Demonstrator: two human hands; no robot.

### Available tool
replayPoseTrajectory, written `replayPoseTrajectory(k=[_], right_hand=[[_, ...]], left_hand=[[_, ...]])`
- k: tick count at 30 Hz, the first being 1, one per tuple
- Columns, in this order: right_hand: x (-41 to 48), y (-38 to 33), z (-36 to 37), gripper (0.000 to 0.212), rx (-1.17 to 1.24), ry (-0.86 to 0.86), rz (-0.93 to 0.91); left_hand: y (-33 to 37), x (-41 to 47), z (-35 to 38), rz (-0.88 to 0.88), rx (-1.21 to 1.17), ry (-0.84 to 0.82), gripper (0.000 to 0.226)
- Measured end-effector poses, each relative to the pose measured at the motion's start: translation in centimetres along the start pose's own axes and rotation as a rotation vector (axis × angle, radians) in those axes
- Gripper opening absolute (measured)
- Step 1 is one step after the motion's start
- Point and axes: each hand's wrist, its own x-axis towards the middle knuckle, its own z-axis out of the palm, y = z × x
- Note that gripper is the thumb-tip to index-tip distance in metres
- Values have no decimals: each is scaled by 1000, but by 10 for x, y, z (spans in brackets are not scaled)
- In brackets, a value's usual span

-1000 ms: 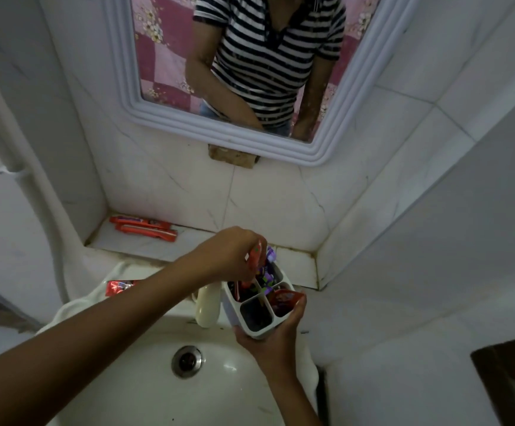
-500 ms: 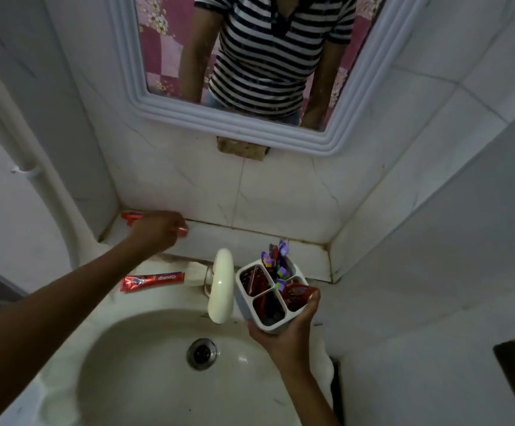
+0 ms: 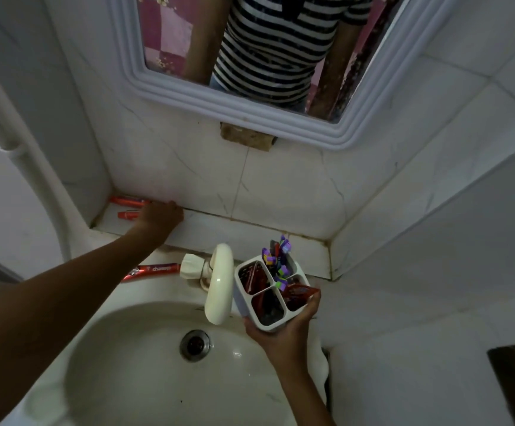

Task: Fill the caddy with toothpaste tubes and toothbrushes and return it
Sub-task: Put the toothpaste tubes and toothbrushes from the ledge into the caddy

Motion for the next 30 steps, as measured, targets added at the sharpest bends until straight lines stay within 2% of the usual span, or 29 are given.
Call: replayPoseTrajectory(k=[2,4,9,13,15,18,21,23,26,30], right_hand=[[-2,-3,1,153,0,12,9],[-5,-6,1,152,8,11,18],[-9,-5,1,152,17,33,20],[-7,-4,1,152,32,32,12],[-6,-3,1,155,24,33,21],[-4,-1,1,157,29,39,10],[-3,-1,1,157,36,41,15],[-2,0,1,156,30,43,29],[0,0,1,153,26,33,31],[1,-4,1,152,52,40,21]], left_hand=[[-8,-5,0,-44,-3,62,46],[-13,-9,4,-5,29,108,45],[-20,-16,2,76,109,79,48],[-14,-20,4,207,108,66,44],[-6,-24,-2,191,-45,161,35],[8,-36,-33,94,-540,411,20],[21,-59,-87,34,-1016,700,15],[31,-75,-128,39,-1223,805,20],[51,-92,-181,196,-1373,736,21],[88,-91,-204,409,-1370,432,16]])
